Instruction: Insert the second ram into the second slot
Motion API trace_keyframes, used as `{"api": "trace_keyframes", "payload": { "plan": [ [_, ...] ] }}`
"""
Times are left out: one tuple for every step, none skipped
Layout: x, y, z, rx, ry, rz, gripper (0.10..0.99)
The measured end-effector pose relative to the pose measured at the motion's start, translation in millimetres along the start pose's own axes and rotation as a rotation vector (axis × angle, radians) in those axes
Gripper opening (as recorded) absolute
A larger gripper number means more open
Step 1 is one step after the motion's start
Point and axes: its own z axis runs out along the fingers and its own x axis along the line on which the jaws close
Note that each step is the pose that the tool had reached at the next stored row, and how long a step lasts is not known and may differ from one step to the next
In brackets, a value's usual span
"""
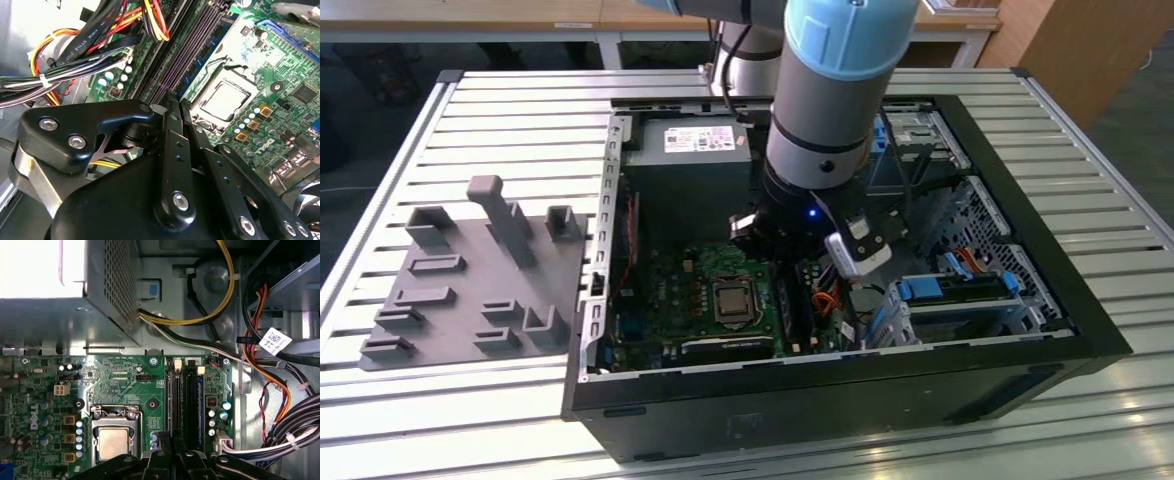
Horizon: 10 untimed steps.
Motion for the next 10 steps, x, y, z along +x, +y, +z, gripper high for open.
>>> {"api": "trace_keyframes", "payload": {
  "plan": [
    [-0.2, -0.1, 0.1, 0.000, 0.0000, 0.000, 0.137],
    [-0.4, -0.3, 0.3, 0.000, -0.0001, 0.000, 0.137],
    [-0.7, -0.5, 0.4, 0.000, -0.0001, 0.000, 0.137],
    [-1.0, -1.0, 0.5, 0.000, 0.0000, 0.000, 0.137],
    [-1.3, -1.9, 0.7, 0.000, -0.0001, 0.001, 0.137],
    [-1.5, -2.5, 0.8, 0.000, -0.0002, 0.003, 0.137],
    [-1.8, -2.9, 0.9, 0.000, -0.0003, 0.005, 0.137],
    [-2.2, -3.3, 1.0, 0.000, -0.0003, 0.007, 0.137],
    [-2.8, -3.5, 1.2, 0.000, -0.0005, 0.010, 0.137],
    [-3.7, -3.5, 1.5, -0.001, -0.0005, 0.012, 0.137]
  ]
}}
